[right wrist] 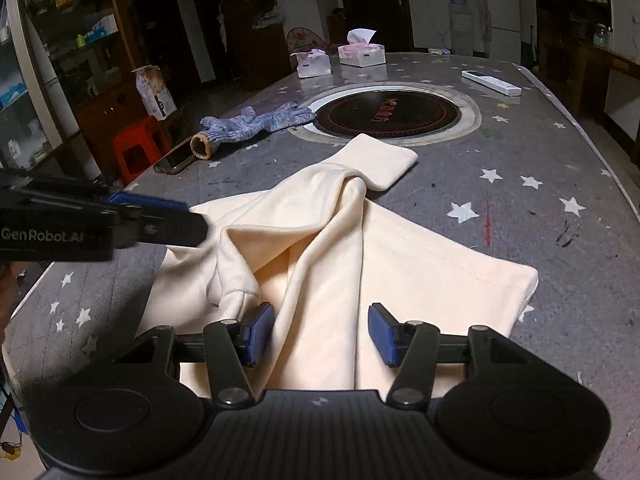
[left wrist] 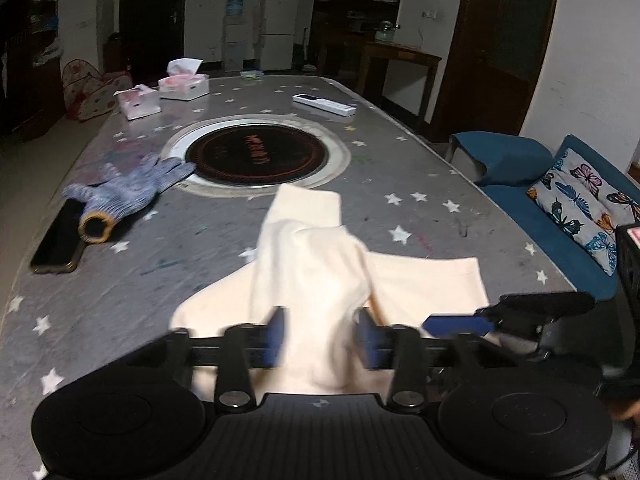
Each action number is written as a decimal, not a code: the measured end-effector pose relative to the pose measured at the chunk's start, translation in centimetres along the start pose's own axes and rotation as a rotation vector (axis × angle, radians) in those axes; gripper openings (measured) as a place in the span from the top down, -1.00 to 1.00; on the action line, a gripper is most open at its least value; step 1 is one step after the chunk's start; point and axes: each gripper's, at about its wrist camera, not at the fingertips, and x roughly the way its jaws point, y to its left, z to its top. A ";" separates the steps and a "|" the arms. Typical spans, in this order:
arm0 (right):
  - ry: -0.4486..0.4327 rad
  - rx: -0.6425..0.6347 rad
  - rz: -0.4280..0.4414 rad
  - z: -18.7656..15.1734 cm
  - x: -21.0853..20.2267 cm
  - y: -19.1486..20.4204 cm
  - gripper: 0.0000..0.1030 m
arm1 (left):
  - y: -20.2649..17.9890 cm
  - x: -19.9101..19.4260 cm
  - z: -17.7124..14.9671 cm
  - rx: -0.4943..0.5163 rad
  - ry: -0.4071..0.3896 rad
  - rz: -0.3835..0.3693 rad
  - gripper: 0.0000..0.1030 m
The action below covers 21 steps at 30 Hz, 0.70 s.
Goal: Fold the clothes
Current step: 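Grasp the folded cream sweatshirt sleeve with both grippers and lift it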
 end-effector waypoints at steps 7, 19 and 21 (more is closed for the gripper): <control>0.006 -0.006 0.007 0.3 0.7 0.1 0.11 | -0.9 3.2 0.3 0.039 0.077 -0.015 0.71; -0.034 -0.003 0.012 0.2 -0.8 -0.2 0.82 | 1.5 -0.2 -0.6 -0.004 0.031 0.023 0.92; -0.056 -0.005 0.005 0.2 -1.6 -0.2 0.83 | 2.0 -1.2 -0.7 -0.016 0.012 0.037 0.92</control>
